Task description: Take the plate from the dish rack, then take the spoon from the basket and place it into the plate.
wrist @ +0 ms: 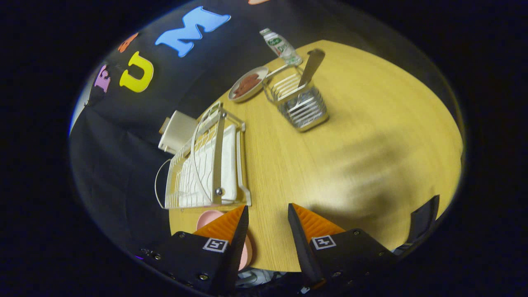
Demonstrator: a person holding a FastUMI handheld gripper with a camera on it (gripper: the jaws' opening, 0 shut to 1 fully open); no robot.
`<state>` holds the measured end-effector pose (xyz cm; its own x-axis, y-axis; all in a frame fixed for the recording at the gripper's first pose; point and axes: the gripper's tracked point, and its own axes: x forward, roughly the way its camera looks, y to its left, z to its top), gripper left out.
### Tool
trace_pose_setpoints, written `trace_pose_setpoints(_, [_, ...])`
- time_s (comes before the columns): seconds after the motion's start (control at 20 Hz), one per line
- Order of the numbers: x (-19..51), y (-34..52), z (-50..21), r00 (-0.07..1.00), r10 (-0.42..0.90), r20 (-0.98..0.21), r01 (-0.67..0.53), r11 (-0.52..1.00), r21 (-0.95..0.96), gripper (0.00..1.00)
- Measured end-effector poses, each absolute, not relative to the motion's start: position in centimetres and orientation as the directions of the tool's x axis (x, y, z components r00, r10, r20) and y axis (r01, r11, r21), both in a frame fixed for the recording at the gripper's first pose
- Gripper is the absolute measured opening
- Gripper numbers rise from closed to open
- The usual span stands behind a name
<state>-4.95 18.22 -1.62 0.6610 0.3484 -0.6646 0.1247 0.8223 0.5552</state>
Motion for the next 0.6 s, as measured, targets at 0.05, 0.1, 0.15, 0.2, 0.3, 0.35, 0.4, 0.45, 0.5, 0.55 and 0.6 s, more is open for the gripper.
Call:
trace_pose_setpoints(0.05, [-3.7, 17.1, -0.4, 0.708, 0.299, -0.640, 0.148, 0.823, 0.548, 0.59])
trace_pose_setpoints(0.1, [-2.9, 16.4, 0.7, 0.746, 0.257, -0.615, 0.173, 0.816, 0.551, 0.59])
trace_pose_setpoints(0.15, [-2.0, 15.7, 1.6, 0.775, 0.216, -0.593, 0.199, 0.808, 0.554, 0.59])
trace_pose_setpoints(0.2, [-1.1, 14.7, 2.3, 0.806, 0.159, -0.570, 0.233, 0.800, 0.553, 0.59])
trace_pose_setpoints(0.3, [0.3, 12.9, 2.9, 0.840, 0.048, -0.540, 0.307, 0.780, 0.546, 0.59])
trace_pose_setpoints(0.35, [0.9, 12.3, 3.1, 0.849, 0.006, -0.528, 0.337, 0.764, 0.550, 0.59])
trace_pose_setpoints(0.4, [1.4, 11.7, 3.4, 0.856, -0.038, -0.515, 0.369, 0.742, 0.559, 0.59])
trace_pose_setpoints(0.45, [2.1, 10.8, 3.5, 0.862, -0.083, -0.501, 0.401, 0.715, 0.572, 0.59])
trace_pose_setpoints(0.5, [2.6, 10.1, 3.6, 0.864, -0.122, -0.489, 0.427, 0.692, 0.582, 0.59])
trace_pose_setpoints(0.55, [3.2, 9.5, 3.5, 0.864, -0.150, -0.481, 0.447, 0.670, 0.593, 0.59])
trace_pose_setpoints(0.6, [3.8, 9.2, 3.5, 0.864, -0.170, -0.473, 0.460, 0.648, 0.607, 0.59])
